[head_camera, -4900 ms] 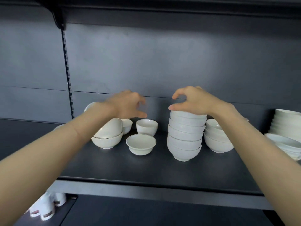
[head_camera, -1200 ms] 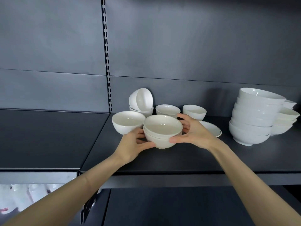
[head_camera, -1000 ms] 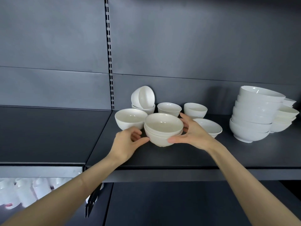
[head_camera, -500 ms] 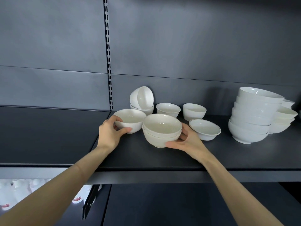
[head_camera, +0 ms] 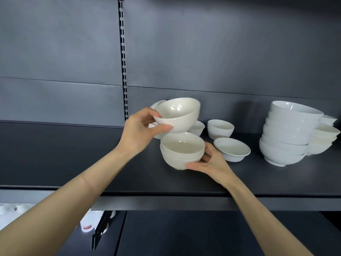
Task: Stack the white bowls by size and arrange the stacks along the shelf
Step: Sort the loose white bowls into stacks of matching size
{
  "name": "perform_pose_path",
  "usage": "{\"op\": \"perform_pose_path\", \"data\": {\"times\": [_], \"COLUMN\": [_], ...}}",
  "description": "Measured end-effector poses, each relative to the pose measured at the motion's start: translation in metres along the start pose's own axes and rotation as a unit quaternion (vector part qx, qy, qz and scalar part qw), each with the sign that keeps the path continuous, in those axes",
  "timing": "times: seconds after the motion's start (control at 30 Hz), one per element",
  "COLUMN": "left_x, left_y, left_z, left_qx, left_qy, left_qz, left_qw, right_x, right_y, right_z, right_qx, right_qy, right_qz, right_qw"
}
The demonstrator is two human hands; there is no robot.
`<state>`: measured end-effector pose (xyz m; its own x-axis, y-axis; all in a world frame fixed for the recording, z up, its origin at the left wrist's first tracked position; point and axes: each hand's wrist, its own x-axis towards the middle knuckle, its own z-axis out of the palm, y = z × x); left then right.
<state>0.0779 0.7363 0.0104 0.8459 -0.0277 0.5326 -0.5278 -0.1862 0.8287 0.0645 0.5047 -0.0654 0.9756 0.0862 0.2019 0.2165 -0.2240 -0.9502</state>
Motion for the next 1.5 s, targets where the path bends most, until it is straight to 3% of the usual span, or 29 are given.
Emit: {"op": "perform_pose_path", "data": {"times": [0.2,0.5,0.83,1.07,1.5], "left_x": [-0.008,-0.011,-0.02,-0.015,-0.015], "left_y": [-0.015,-0.03,-0.038,-0.038,-0.04], "left_z": [0.016,0.016,0.011,0.025,0.022], "left_qx": [0.066,0.088,0.081,0.006,-0.002], "left_qy": [-0.088,-0.1,-0.148,-0.198,-0.175], "left_qz": [-0.02,-0.044,-0.065,-0.12,-0.106], "left_qw": [0.994,0.99,0.984,0.973,0.979], "right_x": [0.0,0.002,0.001,-0.001,-0.008], "right_y": [0.001,0.002,-0.001,-0.003,-0.013], "right_z": [-0.001,-0.002,-0.001,-0.001,0.001], "right_qx": [0.001,-0.003,0.005,-0.005,-0.021], "right_qy": [-0.003,-0.006,-0.002,-0.013,0.014], "right_qz": [0.003,0.004,0.01,0.019,0.04], "right_qw": [1.0,1.0,1.0,1.0,0.999]}}
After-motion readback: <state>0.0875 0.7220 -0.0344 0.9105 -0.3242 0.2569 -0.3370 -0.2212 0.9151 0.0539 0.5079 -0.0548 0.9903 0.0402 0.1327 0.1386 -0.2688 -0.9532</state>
